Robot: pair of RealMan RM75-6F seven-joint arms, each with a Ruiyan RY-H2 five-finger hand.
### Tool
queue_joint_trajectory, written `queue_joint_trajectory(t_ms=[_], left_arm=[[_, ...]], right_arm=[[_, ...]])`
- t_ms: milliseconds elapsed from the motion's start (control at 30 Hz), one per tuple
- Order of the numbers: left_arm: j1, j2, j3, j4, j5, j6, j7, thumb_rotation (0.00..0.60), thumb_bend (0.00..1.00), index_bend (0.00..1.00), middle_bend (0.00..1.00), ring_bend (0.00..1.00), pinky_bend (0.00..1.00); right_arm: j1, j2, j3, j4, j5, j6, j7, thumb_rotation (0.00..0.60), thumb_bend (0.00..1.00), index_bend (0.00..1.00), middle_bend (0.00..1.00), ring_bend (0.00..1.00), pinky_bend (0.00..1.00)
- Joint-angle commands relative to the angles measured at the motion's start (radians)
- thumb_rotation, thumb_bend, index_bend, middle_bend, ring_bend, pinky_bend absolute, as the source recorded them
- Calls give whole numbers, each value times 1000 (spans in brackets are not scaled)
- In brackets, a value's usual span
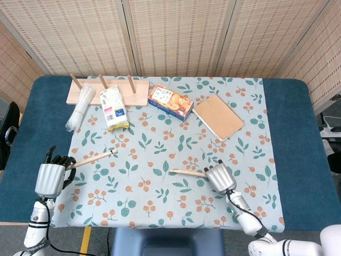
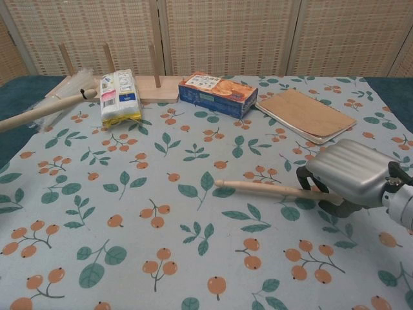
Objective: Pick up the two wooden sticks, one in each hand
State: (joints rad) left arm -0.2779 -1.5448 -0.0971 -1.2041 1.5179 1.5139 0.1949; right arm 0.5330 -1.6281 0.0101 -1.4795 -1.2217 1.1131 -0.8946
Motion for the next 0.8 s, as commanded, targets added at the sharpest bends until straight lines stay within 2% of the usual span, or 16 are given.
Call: queue_joint_trajectory(t_ms=[33,233,400,600,800], left_arm=[[-4,4,-8,-9,-12,-13,-6,600,514,816,758,447,142],[-28,8,-35,-50,-23,-30,24,600,518,816,758,448,142],[-64,-12,-49,-134,-12,-48,94,600,517,817,759,449,144],[-118,-35,-64,-266,19,-74,209,600,517,817,759,449,149],[-135,-56,-65,-351,16,-86,292,600,517,818,759,462,159]], right_arm=[[-19,27,-6,9,-84,53,114,600,351,1000,902,695,433],[-32,96,16,-49,-173,110,297,600,351,1000,902,695,436],[-13,146,42,-98,-291,142,558,600,371,1000,902,695,504],[38,201,70,-148,-342,96,695,600,397,1000,906,695,503],[75,234,87,-173,-362,53,749,600,408,1000,906,695,503]])
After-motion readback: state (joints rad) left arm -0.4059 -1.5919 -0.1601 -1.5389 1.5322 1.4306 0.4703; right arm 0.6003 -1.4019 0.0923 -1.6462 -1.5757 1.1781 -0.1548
